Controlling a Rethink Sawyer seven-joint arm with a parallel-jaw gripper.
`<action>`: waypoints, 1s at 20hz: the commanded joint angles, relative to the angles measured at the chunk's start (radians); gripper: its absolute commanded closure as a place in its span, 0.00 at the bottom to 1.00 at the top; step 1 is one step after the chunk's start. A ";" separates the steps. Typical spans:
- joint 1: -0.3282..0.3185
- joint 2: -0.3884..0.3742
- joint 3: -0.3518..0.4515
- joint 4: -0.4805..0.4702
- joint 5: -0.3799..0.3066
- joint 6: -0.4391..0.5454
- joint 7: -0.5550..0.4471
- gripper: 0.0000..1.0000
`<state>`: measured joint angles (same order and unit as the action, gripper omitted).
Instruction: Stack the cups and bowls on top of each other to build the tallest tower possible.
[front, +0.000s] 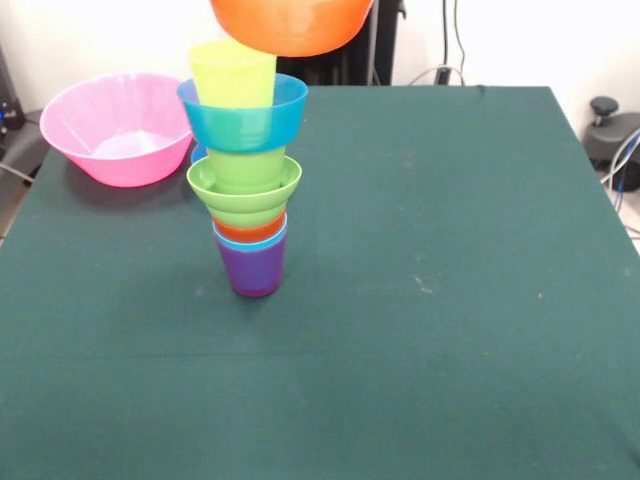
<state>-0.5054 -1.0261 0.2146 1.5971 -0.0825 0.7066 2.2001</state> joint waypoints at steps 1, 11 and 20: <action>-0.028 0.018 0.093 0.130 -0.099 -0.075 -0.208 1.00; -0.078 -0.043 0.141 0.191 -0.104 -0.149 -0.188 1.00; -0.100 -0.070 0.161 0.232 -0.106 -0.207 -0.134 1.00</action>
<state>-0.6027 -1.0926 0.2968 1.7129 -0.1237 0.5473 2.2001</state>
